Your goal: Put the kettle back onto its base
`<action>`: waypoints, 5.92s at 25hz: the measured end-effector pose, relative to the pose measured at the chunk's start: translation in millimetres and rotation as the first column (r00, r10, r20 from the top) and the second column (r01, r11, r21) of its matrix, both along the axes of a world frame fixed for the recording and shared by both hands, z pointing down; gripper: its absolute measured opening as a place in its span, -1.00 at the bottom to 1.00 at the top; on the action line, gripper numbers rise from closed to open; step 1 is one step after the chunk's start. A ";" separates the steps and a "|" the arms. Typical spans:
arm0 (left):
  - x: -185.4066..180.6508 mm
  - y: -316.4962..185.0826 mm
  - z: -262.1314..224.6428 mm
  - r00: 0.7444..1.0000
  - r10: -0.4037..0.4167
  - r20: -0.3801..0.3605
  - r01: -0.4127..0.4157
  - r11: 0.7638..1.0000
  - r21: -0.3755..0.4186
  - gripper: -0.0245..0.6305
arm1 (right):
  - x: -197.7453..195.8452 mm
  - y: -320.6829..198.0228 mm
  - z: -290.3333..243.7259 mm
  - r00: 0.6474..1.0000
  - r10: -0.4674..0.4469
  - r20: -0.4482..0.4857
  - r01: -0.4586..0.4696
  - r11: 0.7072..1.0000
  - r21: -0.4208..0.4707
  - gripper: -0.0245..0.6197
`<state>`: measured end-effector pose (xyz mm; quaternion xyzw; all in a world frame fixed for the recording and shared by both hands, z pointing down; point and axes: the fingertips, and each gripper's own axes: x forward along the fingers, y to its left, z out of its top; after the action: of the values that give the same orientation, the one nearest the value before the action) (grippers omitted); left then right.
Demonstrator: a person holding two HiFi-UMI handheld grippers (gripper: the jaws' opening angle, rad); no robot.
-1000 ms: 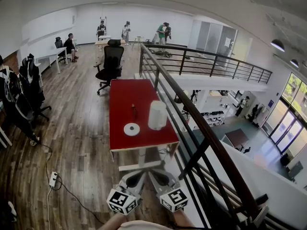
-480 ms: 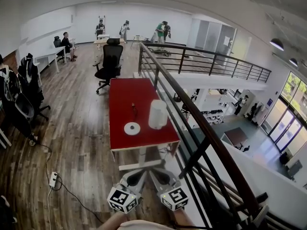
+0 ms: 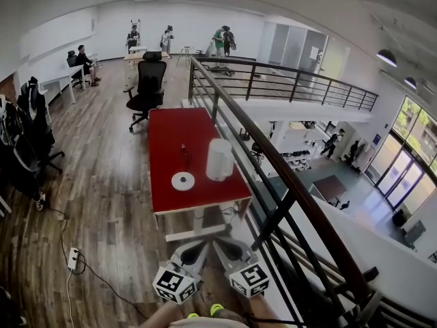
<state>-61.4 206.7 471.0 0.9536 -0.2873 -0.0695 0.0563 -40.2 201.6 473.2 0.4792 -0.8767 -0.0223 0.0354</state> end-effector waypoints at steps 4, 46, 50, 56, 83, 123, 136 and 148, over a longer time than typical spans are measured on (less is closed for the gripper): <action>5.8 -1.7 -1.0 1.000 -0.002 0.000 0.002 1.000 -0.004 -0.93 | 8.2 -5.7 1.0 1.000 0.007 -0.001 -0.007 1.000 -0.011 -0.90; 107.1 -120.7 3.6 0.986 -0.164 0.021 0.164 0.986 -0.008 -0.93 | 115.4 -122.9 11.4 0.993 -0.116 0.020 0.117 0.992 -0.043 -0.90; 102.7 -137.4 7.4 0.987 -0.159 0.030 0.159 0.987 -0.002 -0.93 | 111.2 -139.4 13.3 0.995 -0.098 0.017 0.098 0.995 -0.035 -0.90; 107.1 -167.4 7.3 0.991 -0.129 0.040 0.128 0.991 0.025 -0.93 | 105.1 -165.5 16.0 0.996 -0.093 0.011 0.093 0.995 -0.041 -0.90; 65.8 -288.9 30.5 0.998 -0.036 0.048 0.035 0.999 0.024 -0.93 | 74.2 -290.4 35.2 0.999 0.032 -0.007 -0.032 0.996 -0.085 -0.90; 170.8 -454.7 106.3 0.986 -0.114 0.123 0.126 0.987 -0.100 -0.94 | 204.7 -468.6 122.6 0.952 0.194 -0.236 -0.241 0.952 -0.190 -0.40; 182.2 -468.6 134.0 0.985 -0.067 0.157 0.092 0.983 -0.157 -0.94 | 218.2 -481.9 143.1 0.947 0.210 -0.243 -0.265 0.937 -0.226 -0.31; 186.8 -474.0 138.3 0.984 -0.073 0.165 0.100 0.982 -0.161 -0.94 | 213.7 -504.6 186.2 0.961 0.138 -0.241 -0.213 0.923 -0.320 -0.40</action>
<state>125.4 -267.3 609.3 0.9346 -0.3369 0.0288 0.1106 173.5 -303.0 659.5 0.5375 -0.8114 0.0827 0.2141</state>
